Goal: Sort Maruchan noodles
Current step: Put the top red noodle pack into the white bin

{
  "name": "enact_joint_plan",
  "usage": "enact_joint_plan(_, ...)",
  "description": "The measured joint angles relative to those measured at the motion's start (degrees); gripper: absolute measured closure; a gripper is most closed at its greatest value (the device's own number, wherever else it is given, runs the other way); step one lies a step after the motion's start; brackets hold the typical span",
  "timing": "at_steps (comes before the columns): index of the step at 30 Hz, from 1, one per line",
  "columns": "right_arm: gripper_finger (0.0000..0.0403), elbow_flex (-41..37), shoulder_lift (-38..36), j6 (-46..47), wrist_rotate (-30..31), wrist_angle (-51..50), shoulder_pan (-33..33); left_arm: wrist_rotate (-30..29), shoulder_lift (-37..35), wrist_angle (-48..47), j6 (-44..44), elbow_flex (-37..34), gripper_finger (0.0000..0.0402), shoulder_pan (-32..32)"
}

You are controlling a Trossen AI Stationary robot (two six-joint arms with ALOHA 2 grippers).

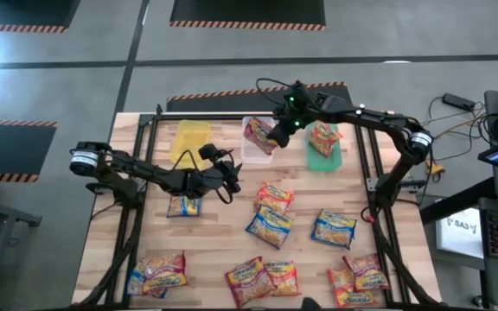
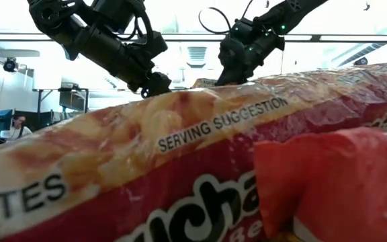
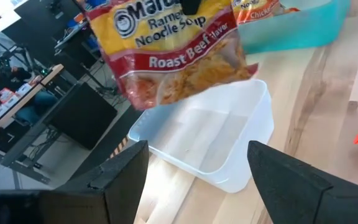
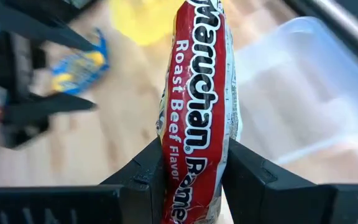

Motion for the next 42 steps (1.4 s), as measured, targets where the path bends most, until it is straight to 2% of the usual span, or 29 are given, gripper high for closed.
enact_joint_plan(7,0.0289,4.17,3.91,-11.09,1.39,-0.46,-0.86,-0.04,0.00,-0.85,-1.64,0.00,0.0144,0.02)
enact_joint_plan(16,0.0289,10.46,10.66,-30.05,12.49,-4.75,-1.50,-0.12,0.00,-4.67,-4.24,0.00,0.0144,0.02)
enact_joint_plan(27,0.0288,14.92,16.64,-35.08,15.19,-7.38,-2.30,-0.15,0.00,-5.60,-4.83,0.00,0.0144,0.02)
enact_joint_plan(33,0.0288,16.08,17.36,-36.54,20.01,-7.45,-2.58,-0.15,0.00,-5.86,-4.83,0.00,0.0144,0.02)
enact_joint_plan(42,0.0288,16.80,20.25,-37.38,20.17,-8.83,-2.98,-0.07,0.00,-6.10,-4.84,0.00,0.0144,0.02)
